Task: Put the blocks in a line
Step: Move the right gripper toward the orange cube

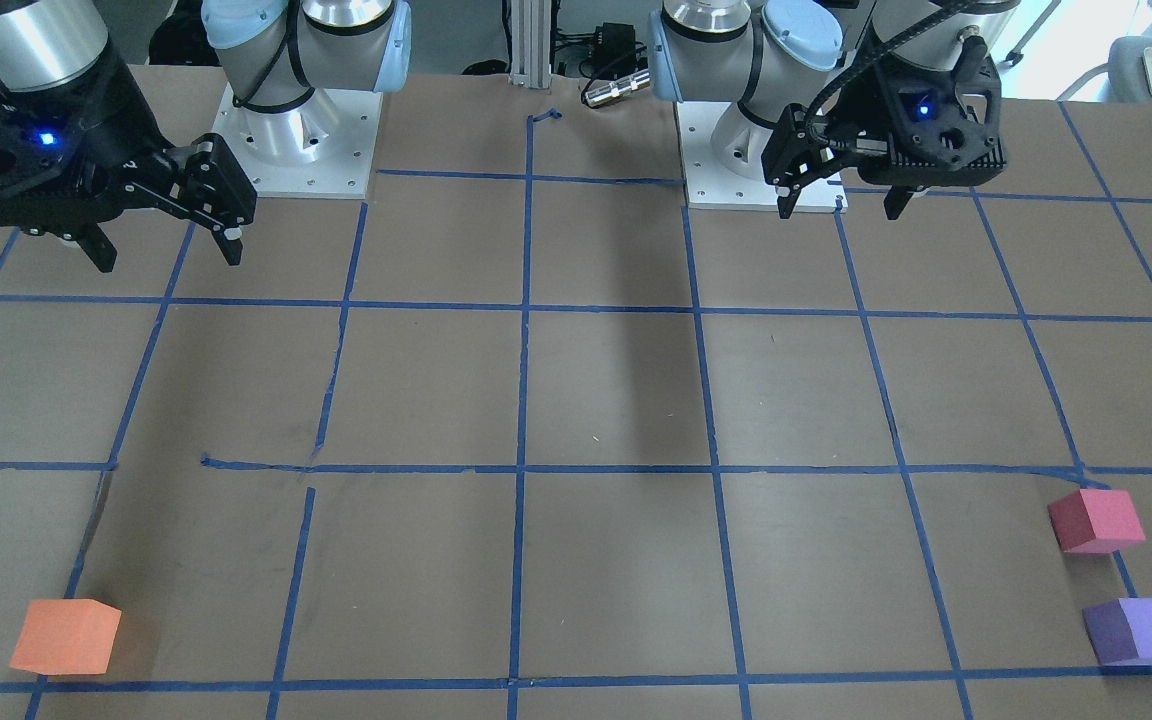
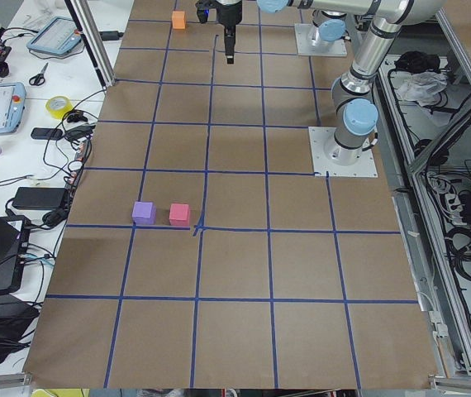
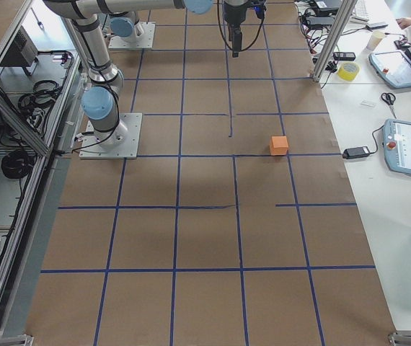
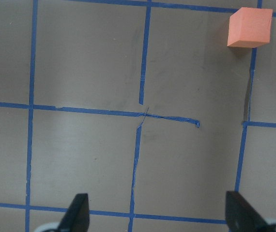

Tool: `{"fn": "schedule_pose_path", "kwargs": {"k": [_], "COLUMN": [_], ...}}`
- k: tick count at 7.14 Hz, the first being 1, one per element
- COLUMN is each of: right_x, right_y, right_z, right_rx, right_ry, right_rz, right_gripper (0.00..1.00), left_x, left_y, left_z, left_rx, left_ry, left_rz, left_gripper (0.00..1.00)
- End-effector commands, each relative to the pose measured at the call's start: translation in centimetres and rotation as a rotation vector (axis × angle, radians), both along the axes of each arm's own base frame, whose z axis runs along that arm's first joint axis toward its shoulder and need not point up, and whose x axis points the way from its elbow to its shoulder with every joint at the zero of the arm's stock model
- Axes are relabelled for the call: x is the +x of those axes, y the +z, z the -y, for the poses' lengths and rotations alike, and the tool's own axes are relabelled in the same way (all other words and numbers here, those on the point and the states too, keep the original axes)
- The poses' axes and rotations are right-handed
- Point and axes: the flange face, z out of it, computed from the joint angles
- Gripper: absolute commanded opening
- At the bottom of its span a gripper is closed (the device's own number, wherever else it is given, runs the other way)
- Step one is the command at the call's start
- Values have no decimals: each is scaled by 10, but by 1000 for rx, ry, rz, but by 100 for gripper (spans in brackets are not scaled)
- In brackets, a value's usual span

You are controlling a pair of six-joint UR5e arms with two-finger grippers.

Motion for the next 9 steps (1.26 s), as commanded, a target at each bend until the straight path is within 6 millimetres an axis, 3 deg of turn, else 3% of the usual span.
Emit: {"fn": "schedule_pose_path", "kwargs": {"k": [1, 4, 6, 9], "right_x": [0, -18, -21, -22], "right_y": [-1, -9, 9, 11], "right_z": [1, 9, 4, 8], "right_rx": [2, 25, -9, -35], "right_ry": [3, -35, -37, -57], "right_rz": [-2, -3, -9, 10], "right_gripper": [100, 100, 100, 100], "left_x": [3, 4, 4, 4], "left_y": [1, 3, 3, 3], "left_z": [-1, -2, -2, -3], "left_rx": [-1, -7, -7, -5], "left_ry": [4, 7, 5, 6], "left_rz": [-3, 1, 2, 5], "left_gripper": [100, 100, 100, 100]}}
